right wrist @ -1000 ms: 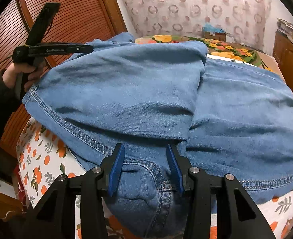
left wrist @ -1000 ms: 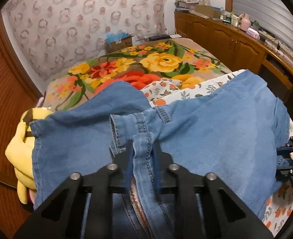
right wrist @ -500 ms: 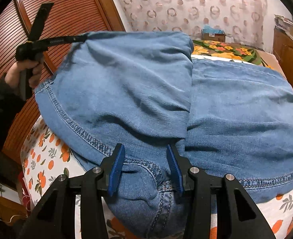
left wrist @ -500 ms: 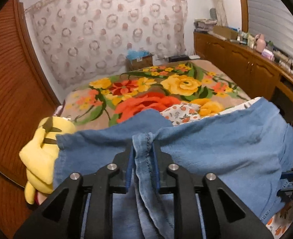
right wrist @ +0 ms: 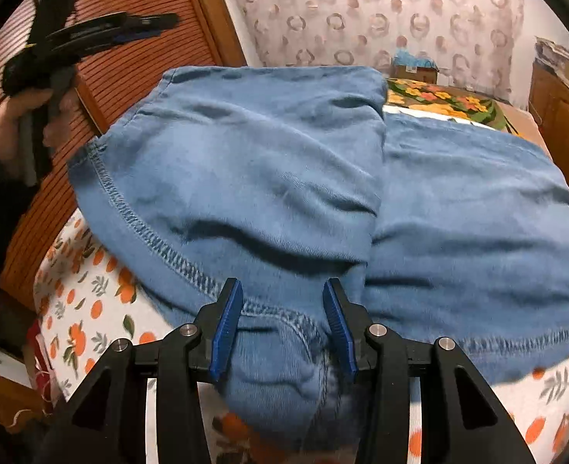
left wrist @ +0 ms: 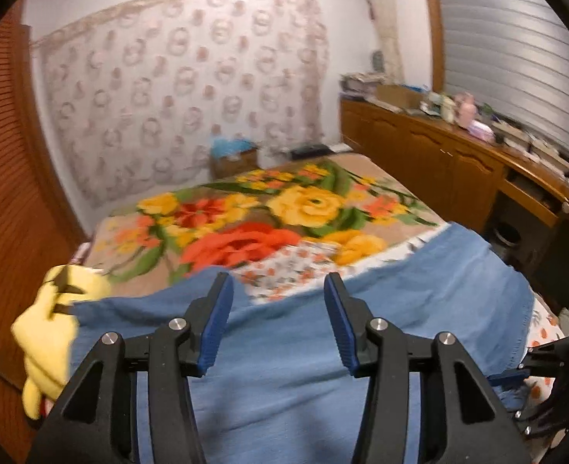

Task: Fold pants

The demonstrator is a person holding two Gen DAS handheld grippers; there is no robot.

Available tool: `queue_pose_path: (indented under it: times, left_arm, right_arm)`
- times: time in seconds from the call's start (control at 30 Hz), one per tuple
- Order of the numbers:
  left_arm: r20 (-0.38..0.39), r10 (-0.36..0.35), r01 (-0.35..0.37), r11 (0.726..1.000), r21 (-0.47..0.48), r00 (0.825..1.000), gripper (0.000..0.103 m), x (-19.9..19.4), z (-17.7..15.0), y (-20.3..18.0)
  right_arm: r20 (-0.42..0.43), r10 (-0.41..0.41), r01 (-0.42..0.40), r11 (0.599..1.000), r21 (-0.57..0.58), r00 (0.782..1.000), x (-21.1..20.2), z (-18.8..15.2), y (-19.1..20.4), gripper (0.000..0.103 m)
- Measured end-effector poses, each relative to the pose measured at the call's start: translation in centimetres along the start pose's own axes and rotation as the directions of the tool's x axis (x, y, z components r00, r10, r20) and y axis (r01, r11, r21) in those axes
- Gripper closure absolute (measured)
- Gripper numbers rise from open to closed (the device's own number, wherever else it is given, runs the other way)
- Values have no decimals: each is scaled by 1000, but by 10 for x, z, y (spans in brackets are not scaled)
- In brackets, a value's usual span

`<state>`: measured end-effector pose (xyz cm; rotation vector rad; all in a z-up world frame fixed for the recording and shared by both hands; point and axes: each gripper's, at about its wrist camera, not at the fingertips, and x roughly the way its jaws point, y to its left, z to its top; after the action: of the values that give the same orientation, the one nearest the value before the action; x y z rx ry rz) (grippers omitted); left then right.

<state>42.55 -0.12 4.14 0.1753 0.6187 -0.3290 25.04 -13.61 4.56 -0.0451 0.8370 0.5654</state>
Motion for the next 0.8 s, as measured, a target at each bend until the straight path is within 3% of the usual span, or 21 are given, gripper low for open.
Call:
queue_pose_path:
  times: [0.13,0.3,0.37,0.4,0.5,0.63,0.7,0.8]
  left_arm:
    - [-58,-66,68,997,39,996,53,33,3,-37]
    - [-164,-137,156,982,110,977,53,74,-6,-83]
    - [-201,-149,179,973,143,968,53,84,-11,-97]
    - [-222,-139,179,970,167,965,53,90,-14,-105]
    - [-280,-96,155,969,194,955,53,112,-18,-116]
    - [-314,43,31,974,226,948,53,144,-14,-108]
    - [-327,60,8,979,201,943,53,152,-14,-99]
    - [-284,146,-89,975,204,948,53,152,-11,-87]
  right_arm:
    - [-13,4,-4,1000,27,1000,-7,-14,-4,57]
    - [10,3,-3,1000,15,1000,-9,-17,-2,58]
    - [21,-21,21,1000,8,1000,-9,-20,-1,66]
    - [26,-33,33,999,2,999,-10,-21,0,76]
    - [42,-40,39,999,10,998,-13,-26,0,88]
    - [87,-27,24,999,34,996,-22,-29,-1,91]
    - [98,-23,20,999,31,995,-25,-34,5,92]
    - [93,-11,9,1000,22,996,-29,-44,11,92]
